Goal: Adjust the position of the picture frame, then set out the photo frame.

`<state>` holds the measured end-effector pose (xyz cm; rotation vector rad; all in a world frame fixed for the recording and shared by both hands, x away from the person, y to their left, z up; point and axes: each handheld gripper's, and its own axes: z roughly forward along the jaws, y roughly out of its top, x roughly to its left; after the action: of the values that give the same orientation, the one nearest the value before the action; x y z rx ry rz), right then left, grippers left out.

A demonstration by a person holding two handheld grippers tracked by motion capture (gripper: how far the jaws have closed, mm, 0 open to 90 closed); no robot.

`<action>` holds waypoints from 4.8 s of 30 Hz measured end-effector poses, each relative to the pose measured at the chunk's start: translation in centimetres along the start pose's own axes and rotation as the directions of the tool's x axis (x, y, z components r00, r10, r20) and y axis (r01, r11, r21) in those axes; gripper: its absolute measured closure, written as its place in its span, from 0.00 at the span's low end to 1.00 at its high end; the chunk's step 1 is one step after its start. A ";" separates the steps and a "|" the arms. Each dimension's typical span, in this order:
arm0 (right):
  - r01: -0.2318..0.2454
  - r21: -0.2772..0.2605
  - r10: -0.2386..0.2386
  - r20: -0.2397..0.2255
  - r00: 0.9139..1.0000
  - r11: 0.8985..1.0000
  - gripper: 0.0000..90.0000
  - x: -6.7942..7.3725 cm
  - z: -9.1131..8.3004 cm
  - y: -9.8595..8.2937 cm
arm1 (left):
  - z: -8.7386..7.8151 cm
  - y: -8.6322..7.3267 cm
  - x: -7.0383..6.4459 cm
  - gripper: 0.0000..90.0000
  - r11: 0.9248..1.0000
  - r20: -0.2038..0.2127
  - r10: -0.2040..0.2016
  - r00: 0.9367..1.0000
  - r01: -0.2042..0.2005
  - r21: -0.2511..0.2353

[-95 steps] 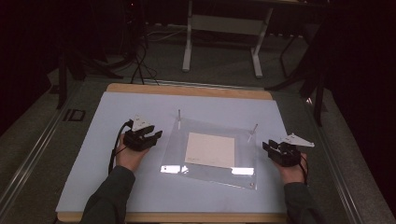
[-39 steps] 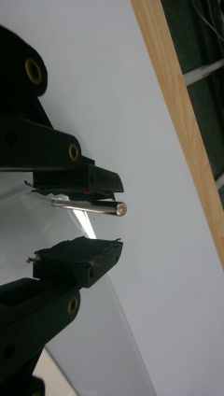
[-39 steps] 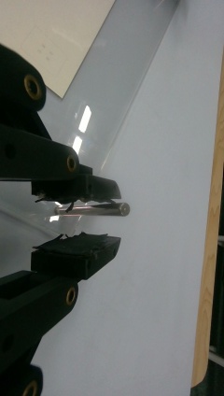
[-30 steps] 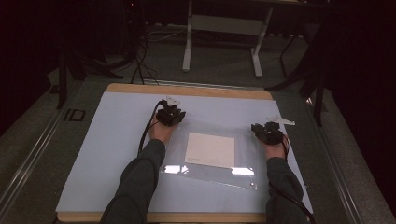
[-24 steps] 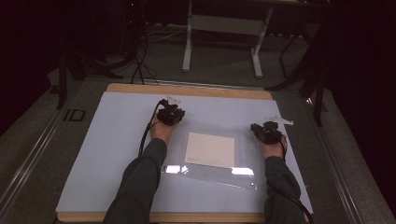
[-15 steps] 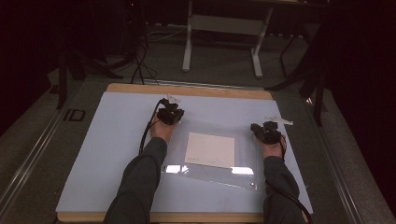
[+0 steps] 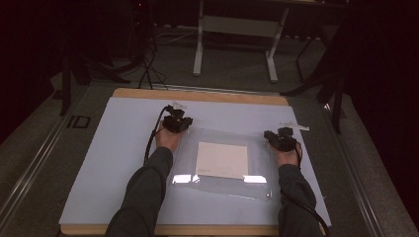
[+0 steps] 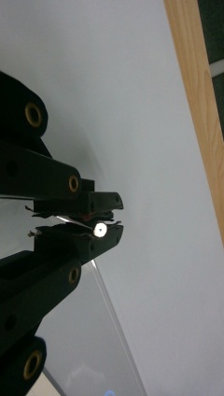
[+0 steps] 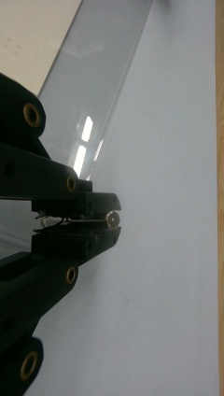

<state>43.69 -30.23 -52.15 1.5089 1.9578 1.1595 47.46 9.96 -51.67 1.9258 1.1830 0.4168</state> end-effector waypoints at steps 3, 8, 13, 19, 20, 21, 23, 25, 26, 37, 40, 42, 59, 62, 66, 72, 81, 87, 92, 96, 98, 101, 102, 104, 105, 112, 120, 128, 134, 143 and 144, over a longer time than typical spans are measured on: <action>0.000 0.004 0.000 -0.002 1.000 1.000 0.93 0.1 0.1 0.1 | -0.4 -0.2 0.1 0.93 1.000 -0.001 -0.008 1.000 0.008 -0.004; 0.018 0.007 -0.018 -0.009 1.000 1.000 0.93 0.8 0.2 0.6 | -1.2 -0.2 0.3 0.92 1.000 -0.010 -0.026 1.000 0.026 -0.016; 0.039 0.010 -0.039 -0.020 0.999 0.999 0.93 1.6 0.5 1.2 | -2.3 -0.8 1.0 0.92 0.998 -0.022 -0.053 0.998 0.053 -0.025; 0.049 0.019 -0.049 -0.027 0.998 0.999 0.93 2.5 1.1 1.6 | -3.2 -1.5 1.7 0.92 0.996 -0.027 -0.086 0.996 0.085 -0.028; 0.055 0.024 -0.054 -0.028 0.998 0.998 0.93 2.9 1.3 1.8 | -3.5 -1.8 1.9 0.92 0.995 -0.032 -0.102 0.994 0.101 -0.026; 0.058 0.027 -0.057 -0.030 0.998 0.998 0.93 3.1 1.4 1.9 | -3.5 -1.8 1.9 0.92 0.995 -0.032 -0.102 0.994 0.101 -0.026; 0.061 0.031 -0.060 -0.036 0.998 0.998 0.93 3.5 1.5 2.1 | -4.2 -2.1 2.2 0.91 0.993 -0.037 -0.116 0.993 0.115 -0.028; 0.063 0.032 -0.061 -0.040 0.997 0.998 0.93 3.7 1.6 2.2 | -4.4 -2.2 2.3 0.91 0.992 -0.039 -0.120 0.992 0.119 -0.031; 0.065 0.031 -0.063 -0.043 0.997 0.997 0.93 3.9 1.7 2.2 | -4.6 -2.2 2.4 0.91 0.992 -0.040 -0.124 0.991 0.123 -0.035; 0.077 0.039 -0.074 -0.058 0.996 0.996 0.93 5.1 2.4 2.6 | -5.9 -3.1 2.9 0.91 0.990 -0.058 -0.135 0.989 0.133 -0.038; 0.083 0.043 -0.080 -0.066 0.995 0.996 0.93 5.2 2.4 2.4 | -5.9 -3.1 2.9 0.91 0.991 -0.061 -0.134 0.989 0.132 -0.031; 0.085 0.045 -0.082 -0.065 0.994 0.995 0.93 5.3 2.4 2.4 | -6.0 -3.1 2.9 0.91 0.991 -0.060 -0.130 0.990 0.129 -0.026; 0.071 0.059 -0.066 -0.084 0.994 0.996 0.93 5.7 3.3 1.5 | -5.9 -4.5 3.5 0.90 0.989 -0.058 -0.145 0.988 0.143 -0.036; 0.079 0.059 -0.074 -0.091 0.993 0.995 0.93 5.7 3.3 1.5 | -5.9 -4.6 3.6 0.89 0.989 -0.046 -0.143 0.989 0.141 -0.042; 0.089 0.056 -0.084 -0.098 0.992 0.994 0.93 5.6 3.3 1.5 | -6.0 -4.9 3.8 0.88 0.987 -0.022 -0.148 0.989 0.146 -0.060; 0.091 0.049 -0.085 -0.105 0.991 0.995 0.92 5.5 3.3 1.4 | -6.4 -5.3 4.0 0.86 0.988 -0.010 -0.137 0.991 0.136 -0.070; 0.085 0.036 -0.080 -0.122 0.989 0.996 0.91 5.4 3.3 1.2 | -7.4 -5.9 4.2 0.80 0.990 -0.013 -0.096 0.995 0.094 -0.102; 0.077 0.013 -0.074 -0.132 0.988 0.997 0.85 5.1 3.2 0.9 | -7.7 -6.0 4.1 0.84 0.989 -0.010 -0.074 0.997 0.072 -0.128; 0.092 -0.014 -0.093 -0.127 0.988 0.996 0.81 4.8 2.7 0.6 | -7.7 -6.1 3.8 0.90 0.989 -0.020 -0.057 0.998 0.053 -0.141; 0.115 -0.034 -0.118 -0.126 0.985 0.993 0.81 4.7 2.1 0.9 | -7.7 -6.1 3.8 0.90 0.989 -0.026 -0.049 0.998 0.044 -0.140; 0.128 -0.045 -0.133 -0.126 0.983 0.991 0.83 4.8 1.9 1.0 | -7.7 -6.1 3.7 0.91 0.989 -0.026 -0.049 0.998 0.045 -0.143; 0.136 -0.044 -0.140 -0.125 0.982 0.990 0.86 5.0 1.9 1.2 | -7.7 -6.2 3.7 0.90 0.988 -0.027 -0.052 0.998 0.048 -0.150; 0.133 -0.044 -0.138 -0.130 0.982 0.990 0.87 5.0 1.9 1.2 | -7.7 -6.2 3.7 0.90 0.987 -0.028 -0.053 0.998 0.048 -0.153; 0.135 -0.050 -0.140 -0.130 0.982 0.990 0.91 5.1 2.0 1.2 | -7.7 -6.2 3.7 0.90 0.987 -0.026 -0.053 0.998 0.048 -0.154; 0.136 -0.049 -0.142 -0.132 0.981 0.989 0.92 5.2 2.0 1.2 | -7.7 -6.2 3.7 0.90 0.987 -0.028 -0.050 0.998 0.045 -0.155; 0.130 -0.045 -0.134 -0.129 0.983 0.991 0.93 5.2 2.0 1.2 | -7.7 -6.2 3.6 0.92 0.988 -0.040 -0.020 0.999 0.014 -0.155; 0.132 -0.045 -0.137 -0.129 0.982 0.990 0.93 5.2 2.0 1.2 | -7.6 -6.4 3.6 0.91 0.983 -0.032 -0.036 0.999 0.030 -0.184; 0.130 -0.050 -0.135 -0.130 0.982 0.990 0.93 5.2 2.1 1.1 | -8.0 -6.2 3.7 0.92 0.973 -0.014 -0.056 0.998 0.052 -0.226; 0.128 -0.048 -0.133 -0.128 0.983 0.991 0.93 5.2 2.1 1.1 | -7.9 -6.1 3.6 0.93 0.976 -0.027 -0.044 0.999 0.037 -0.214; 0.124 -0.044 -0.129 -0.131 0.983 0.991 0.93 5.2 2.1 1.2 | -7.6 -6.5 3.7 0.92 0.976 -0.023 -0.052 0.998 0.046 -0.211; 0.124 -0.044 -0.128 -0.132 0.983 0.991 0.93 5.2 2.1 1.2 | -7.6 -6.5 3.7 0.92 0.976 -0.019 -0.055 0.998 0.050 -0.214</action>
<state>44.18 -24.60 -51.55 1.2989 2.0758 1.2627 40.70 18.13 -52.62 1.7057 1.1537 0.5196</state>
